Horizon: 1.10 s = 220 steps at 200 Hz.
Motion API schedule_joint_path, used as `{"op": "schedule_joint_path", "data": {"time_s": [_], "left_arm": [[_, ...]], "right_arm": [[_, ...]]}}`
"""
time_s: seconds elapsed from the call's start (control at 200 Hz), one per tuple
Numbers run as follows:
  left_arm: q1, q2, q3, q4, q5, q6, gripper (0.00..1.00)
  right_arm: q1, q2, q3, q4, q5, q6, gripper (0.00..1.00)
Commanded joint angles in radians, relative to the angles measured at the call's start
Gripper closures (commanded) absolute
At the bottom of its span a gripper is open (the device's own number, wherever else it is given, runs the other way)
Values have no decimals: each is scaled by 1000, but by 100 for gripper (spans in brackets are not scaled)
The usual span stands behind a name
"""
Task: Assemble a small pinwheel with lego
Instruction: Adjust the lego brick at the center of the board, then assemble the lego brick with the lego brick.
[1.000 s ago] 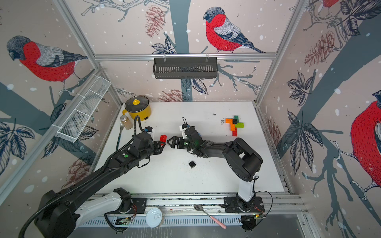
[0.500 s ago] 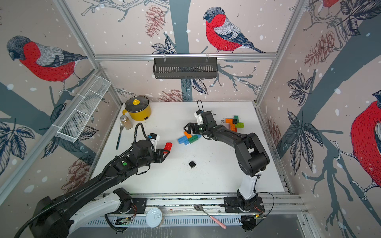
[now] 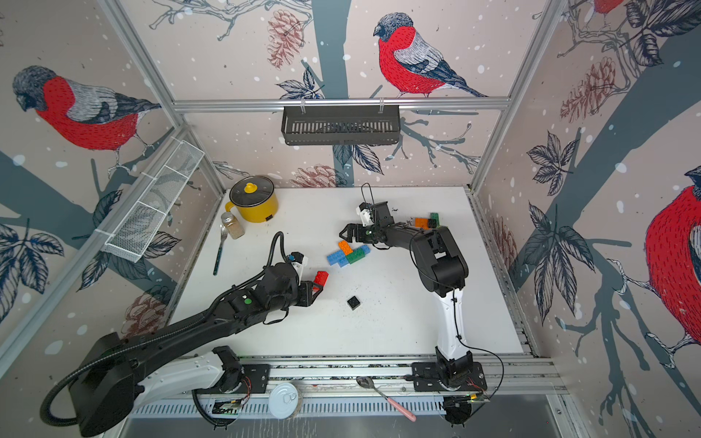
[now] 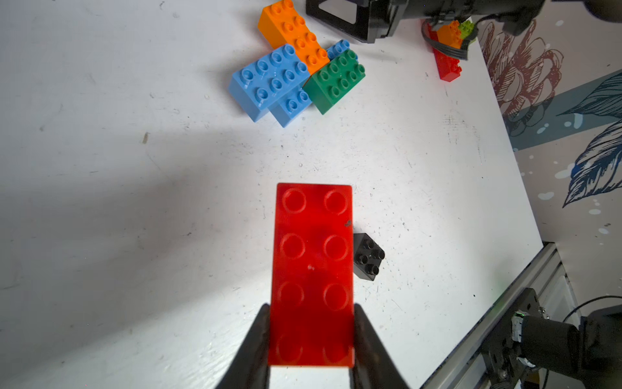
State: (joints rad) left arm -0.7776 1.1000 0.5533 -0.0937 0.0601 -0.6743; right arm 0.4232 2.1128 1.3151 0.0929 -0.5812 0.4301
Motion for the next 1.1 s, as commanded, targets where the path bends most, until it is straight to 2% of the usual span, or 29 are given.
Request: {"op": "schedule_joint_path", "data": {"time_s": [0.0, 0.15, 0.355, 0.41, 0.46, 0.605, 0.78, 1.095], "left_arm": [[-2, 23, 19, 13, -35, 9, 84], [-2, 88, 52, -30, -69, -6, 84], [17, 177, 89, -19, -83, 80, 84], [25, 204, 107, -4, -66, 143, 84], [29, 228, 128, -4, -108, 180, 84], [107, 302, 169, 23, -102, 311, 84], [112, 453, 269, 24, -77, 445, 85], [109, 542, 331, 61, -91, 458, 86]], "right_arm": [[4, -55, -108, -6, -27, 72, 1], [14, -159, -273, 85, -37, 129, 1], [41, -253, -401, 149, -29, 146, 1], [41, -270, -402, 131, 1, 123, 1], [38, -285, -400, 114, 28, 105, 1], [31, -303, -385, 94, 19, 80, 1], [29, -287, -342, 54, 29, 57, 1], [38, -245, -249, -34, 15, 8, 1]]}}
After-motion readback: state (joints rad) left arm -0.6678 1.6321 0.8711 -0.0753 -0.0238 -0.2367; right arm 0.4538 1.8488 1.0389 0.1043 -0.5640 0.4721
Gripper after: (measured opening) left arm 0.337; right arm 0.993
